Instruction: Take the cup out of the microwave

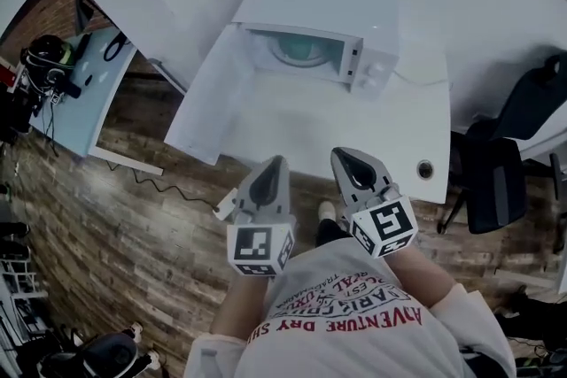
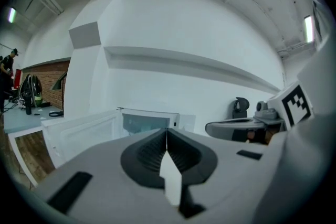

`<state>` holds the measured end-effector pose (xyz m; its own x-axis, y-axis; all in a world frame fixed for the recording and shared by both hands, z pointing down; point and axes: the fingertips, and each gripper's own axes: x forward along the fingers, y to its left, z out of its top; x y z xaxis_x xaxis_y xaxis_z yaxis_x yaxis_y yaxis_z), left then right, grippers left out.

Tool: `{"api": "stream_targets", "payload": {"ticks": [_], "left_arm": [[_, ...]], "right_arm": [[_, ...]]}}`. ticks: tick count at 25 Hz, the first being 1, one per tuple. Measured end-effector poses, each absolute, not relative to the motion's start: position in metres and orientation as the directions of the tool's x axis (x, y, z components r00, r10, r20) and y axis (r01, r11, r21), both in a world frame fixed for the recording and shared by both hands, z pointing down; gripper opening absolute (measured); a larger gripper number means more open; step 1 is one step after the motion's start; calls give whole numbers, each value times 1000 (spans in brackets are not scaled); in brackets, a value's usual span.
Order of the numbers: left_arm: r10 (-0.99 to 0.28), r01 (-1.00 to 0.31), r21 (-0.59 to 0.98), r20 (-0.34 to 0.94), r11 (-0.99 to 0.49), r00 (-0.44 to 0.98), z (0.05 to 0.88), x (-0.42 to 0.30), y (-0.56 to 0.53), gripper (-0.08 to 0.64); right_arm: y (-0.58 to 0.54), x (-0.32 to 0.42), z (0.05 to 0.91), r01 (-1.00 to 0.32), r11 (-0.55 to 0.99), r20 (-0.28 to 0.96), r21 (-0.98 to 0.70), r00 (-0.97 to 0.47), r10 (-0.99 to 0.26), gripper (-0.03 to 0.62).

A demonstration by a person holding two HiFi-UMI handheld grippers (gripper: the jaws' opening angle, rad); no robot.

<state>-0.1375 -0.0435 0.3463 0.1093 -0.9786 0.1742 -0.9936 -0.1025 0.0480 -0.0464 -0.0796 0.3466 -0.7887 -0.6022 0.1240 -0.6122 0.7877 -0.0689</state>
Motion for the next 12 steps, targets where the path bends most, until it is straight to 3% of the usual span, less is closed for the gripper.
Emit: {"api": "stream_targets", "payload": {"ticks": [12], "left_arm": [[-967, -993, 32, 228, -110, 114, 374, -143, -193, 8]], "right_arm": [[-231, -51, 370, -635, 768, 173, -86, -769, -616, 11]]}}
